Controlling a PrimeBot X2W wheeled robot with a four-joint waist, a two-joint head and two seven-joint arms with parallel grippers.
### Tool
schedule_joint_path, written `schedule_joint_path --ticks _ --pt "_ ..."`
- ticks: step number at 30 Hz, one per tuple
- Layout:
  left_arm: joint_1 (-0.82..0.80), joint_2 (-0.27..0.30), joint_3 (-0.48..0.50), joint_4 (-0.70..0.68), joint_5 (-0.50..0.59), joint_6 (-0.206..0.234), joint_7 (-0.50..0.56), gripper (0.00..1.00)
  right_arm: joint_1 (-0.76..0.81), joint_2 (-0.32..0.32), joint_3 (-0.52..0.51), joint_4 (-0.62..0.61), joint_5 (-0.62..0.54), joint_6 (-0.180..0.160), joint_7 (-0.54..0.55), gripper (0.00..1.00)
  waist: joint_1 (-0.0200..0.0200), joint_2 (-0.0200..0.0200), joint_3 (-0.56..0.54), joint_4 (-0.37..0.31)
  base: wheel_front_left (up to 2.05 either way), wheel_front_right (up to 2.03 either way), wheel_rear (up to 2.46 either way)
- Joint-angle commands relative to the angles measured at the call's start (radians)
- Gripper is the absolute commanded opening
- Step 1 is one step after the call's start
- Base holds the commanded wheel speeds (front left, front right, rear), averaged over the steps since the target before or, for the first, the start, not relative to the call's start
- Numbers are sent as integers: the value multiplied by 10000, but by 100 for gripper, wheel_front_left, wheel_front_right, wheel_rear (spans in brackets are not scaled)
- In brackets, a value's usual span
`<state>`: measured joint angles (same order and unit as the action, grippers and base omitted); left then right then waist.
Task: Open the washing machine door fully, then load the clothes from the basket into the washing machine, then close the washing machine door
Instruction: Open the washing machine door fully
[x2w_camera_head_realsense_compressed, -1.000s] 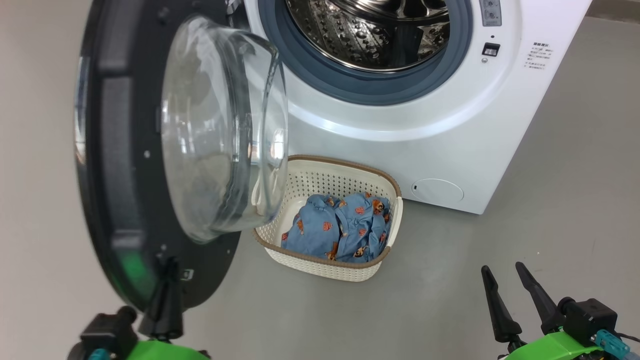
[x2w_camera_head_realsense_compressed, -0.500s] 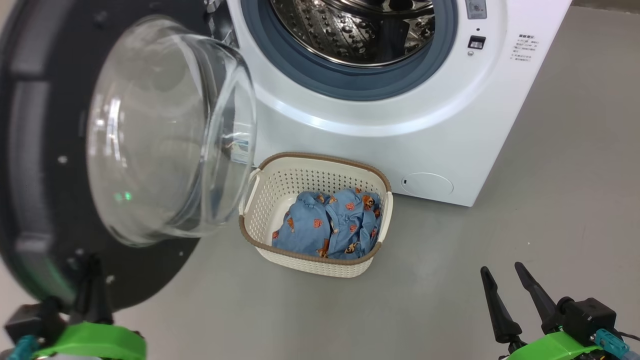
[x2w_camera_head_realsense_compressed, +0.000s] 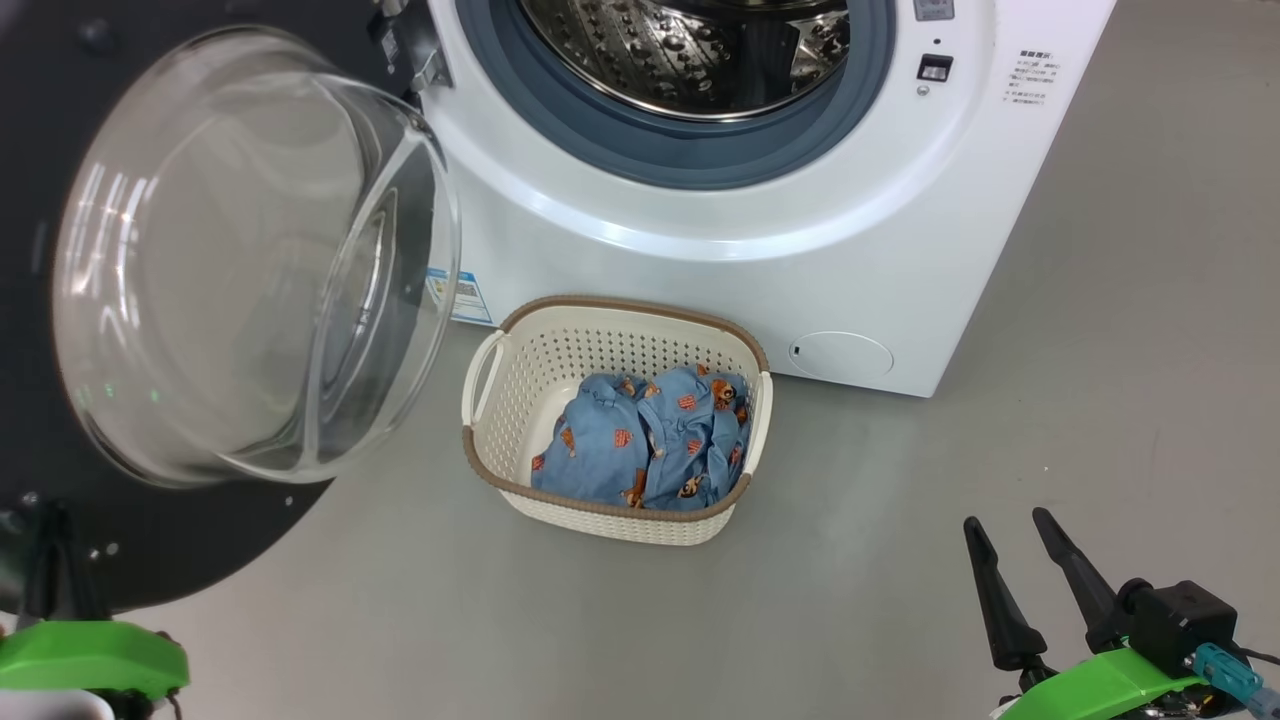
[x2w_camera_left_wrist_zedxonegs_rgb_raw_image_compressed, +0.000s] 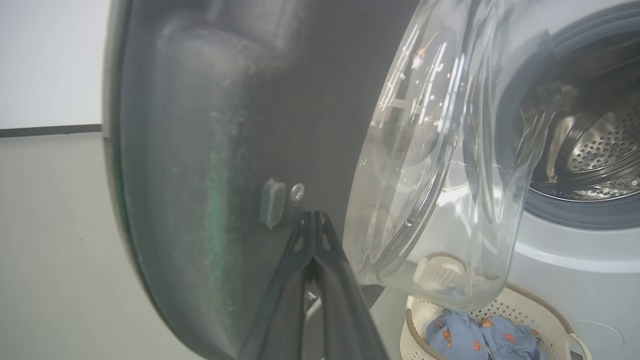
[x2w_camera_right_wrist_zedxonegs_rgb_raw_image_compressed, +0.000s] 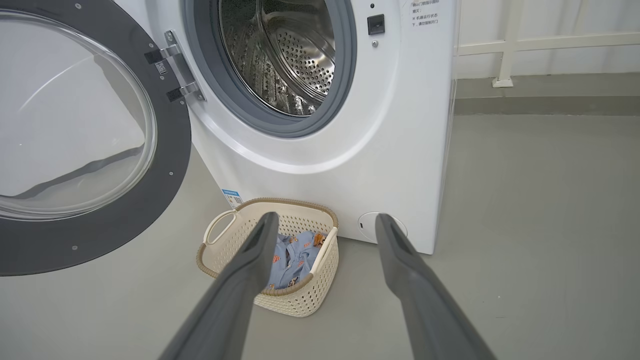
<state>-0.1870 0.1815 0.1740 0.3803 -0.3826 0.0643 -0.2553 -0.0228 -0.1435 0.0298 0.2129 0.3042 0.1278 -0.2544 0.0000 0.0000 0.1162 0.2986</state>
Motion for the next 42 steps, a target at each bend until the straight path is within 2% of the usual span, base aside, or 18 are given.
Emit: schedule_joint_path --ticks 1,13,30,42 --pt "-442 570 574 -103 108 25 -64 0 -305 -127 258 -181 53 29 -74 100 0 0 17 -23 0 0 0" --pt "-516 273 1237 63 639 -357 -64 0 -345 -94 171 -199 61 29 -74 100 0 0 13 -182 0 0 0" --pt "-1029 329 2077 654 1222 -708 -64 0 -425 -79 174 -112 89 29 -74 100 0 0 62 -312 0 0 0" --pt "-574 -352 1948 -578 1877 -1187 -64 0 -367 -22 53 -137 126 29 -74 100 0 0 -54 -332 0 0 0"
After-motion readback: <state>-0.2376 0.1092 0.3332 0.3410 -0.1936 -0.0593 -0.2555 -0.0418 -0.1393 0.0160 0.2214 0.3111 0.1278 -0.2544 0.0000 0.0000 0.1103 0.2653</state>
